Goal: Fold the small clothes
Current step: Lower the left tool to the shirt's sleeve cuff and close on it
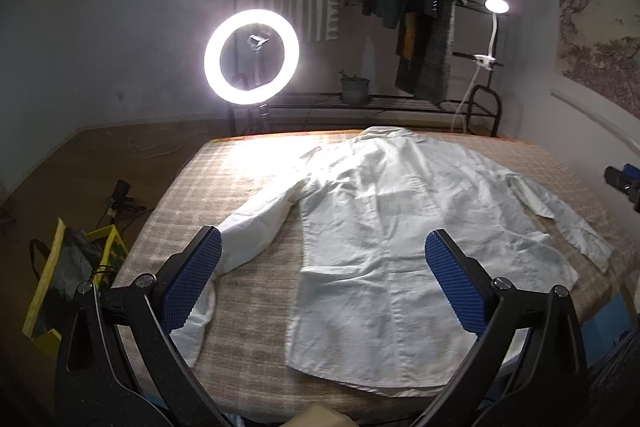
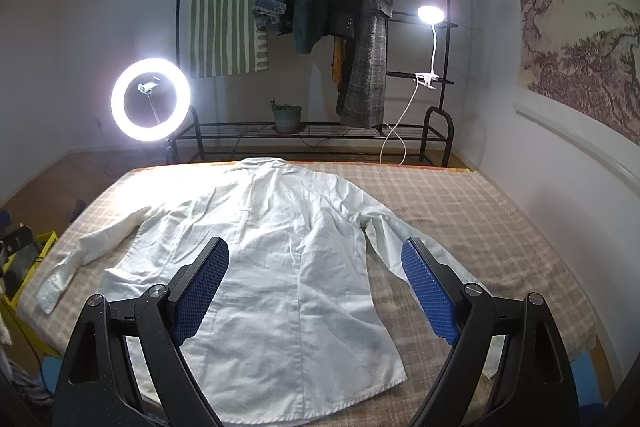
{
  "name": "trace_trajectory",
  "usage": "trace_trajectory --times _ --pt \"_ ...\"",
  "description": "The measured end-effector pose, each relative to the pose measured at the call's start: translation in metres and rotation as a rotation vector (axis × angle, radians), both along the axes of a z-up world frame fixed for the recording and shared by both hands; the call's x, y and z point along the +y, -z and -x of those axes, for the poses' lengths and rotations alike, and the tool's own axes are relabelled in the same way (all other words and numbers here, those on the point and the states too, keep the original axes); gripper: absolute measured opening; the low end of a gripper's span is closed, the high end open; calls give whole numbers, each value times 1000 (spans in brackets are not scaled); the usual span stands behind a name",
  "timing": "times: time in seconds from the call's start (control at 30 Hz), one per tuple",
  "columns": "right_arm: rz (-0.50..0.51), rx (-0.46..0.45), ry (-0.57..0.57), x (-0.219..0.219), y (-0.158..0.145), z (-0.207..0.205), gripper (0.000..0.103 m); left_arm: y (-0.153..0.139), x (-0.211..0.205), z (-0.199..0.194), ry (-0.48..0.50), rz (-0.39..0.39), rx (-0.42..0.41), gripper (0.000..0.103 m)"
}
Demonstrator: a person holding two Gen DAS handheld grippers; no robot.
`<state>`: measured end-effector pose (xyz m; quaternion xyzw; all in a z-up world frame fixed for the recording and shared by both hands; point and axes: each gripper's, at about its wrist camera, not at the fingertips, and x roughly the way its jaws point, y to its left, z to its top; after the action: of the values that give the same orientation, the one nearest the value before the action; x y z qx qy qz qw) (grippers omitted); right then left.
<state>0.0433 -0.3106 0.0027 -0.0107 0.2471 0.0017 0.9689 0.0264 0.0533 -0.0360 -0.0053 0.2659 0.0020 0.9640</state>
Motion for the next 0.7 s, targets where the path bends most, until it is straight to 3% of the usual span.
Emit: trace_trajectory --times 0.37,0.57,0.7 --pt "-38 32 -41 23 2 -22 88 30 89 -44 -131 36 134 98" --pt "-24 38 -81 44 4 -35 88 65 145 -67 -181 166 273 88" --pt "2 80 -122 56 9 -51 88 87 173 -78 -206 222 341 88"
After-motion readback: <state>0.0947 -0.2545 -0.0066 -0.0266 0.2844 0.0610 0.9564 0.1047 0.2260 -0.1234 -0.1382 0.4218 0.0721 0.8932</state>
